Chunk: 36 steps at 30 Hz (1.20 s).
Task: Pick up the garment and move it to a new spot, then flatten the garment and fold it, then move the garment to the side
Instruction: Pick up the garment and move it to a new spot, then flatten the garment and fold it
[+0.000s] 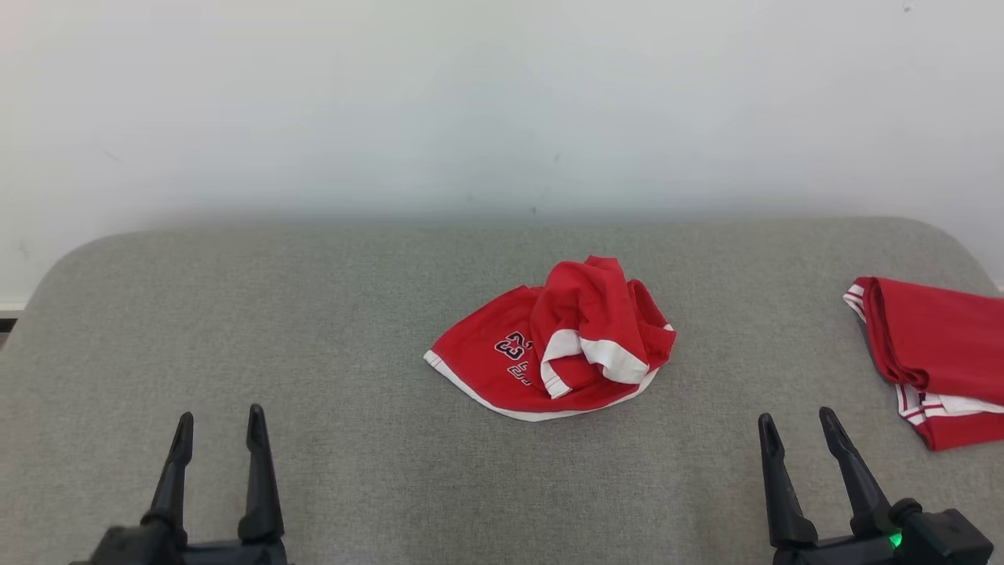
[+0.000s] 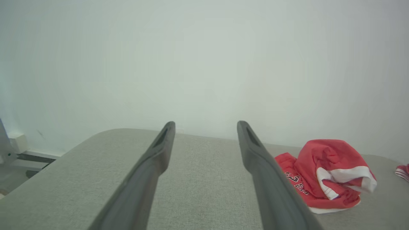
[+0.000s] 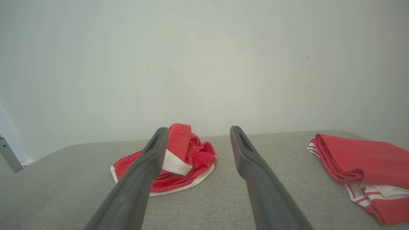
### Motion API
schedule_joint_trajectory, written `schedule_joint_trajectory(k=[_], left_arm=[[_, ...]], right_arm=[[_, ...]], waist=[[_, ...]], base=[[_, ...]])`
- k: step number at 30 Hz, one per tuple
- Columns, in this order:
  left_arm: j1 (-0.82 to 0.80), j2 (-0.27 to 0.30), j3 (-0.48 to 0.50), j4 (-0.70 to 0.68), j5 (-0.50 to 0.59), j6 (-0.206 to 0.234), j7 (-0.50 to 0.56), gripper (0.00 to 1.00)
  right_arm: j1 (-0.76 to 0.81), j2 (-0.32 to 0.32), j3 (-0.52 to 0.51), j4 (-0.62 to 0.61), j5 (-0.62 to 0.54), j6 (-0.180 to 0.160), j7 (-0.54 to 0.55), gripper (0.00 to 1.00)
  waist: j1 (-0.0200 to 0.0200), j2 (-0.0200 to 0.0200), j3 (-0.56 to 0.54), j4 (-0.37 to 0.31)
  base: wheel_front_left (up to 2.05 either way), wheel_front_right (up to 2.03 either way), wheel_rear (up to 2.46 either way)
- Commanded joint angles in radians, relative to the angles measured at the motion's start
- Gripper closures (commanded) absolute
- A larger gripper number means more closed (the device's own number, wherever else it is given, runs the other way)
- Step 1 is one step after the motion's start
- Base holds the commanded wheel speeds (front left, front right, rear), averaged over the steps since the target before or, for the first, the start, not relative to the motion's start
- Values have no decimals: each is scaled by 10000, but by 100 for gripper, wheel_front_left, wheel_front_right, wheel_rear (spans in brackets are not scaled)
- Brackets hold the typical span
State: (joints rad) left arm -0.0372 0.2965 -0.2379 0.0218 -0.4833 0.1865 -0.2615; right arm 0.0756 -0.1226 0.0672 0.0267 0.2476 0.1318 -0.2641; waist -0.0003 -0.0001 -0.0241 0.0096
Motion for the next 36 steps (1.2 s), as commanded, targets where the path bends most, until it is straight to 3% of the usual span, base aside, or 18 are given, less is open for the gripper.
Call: schedule_joint_trajectory(k=[1, 5, 16, 36], left_arm=[[455, -197, 226, -509, 743, -86, -32, 0], [1227, -416, 340, -1029, 1977, -374, -25, 0], [2086, -1232, 447, -531, 3476, -984, -27, 0], [2158, -2003, 1159, -314, 4032, -1845, -28, 0]], right_arm=[[240, 34, -125, -58, 4, -27, -3, 0], [524, 63, -217, -95, -27, -27, -5, 0], [1042, 78, -433, -70, 30, -27, -5, 0], [1069, 57, -278, -82, -120, -27, -5, 0]], waist=[[3, 1, -247, 209], [3, 1, -400, 200], [3, 1, -695, 316], [3, 1, -761, 373]], base=[[0, 0, 0], [0, 0, 0], [0, 0, 0], [0, 0, 0]])
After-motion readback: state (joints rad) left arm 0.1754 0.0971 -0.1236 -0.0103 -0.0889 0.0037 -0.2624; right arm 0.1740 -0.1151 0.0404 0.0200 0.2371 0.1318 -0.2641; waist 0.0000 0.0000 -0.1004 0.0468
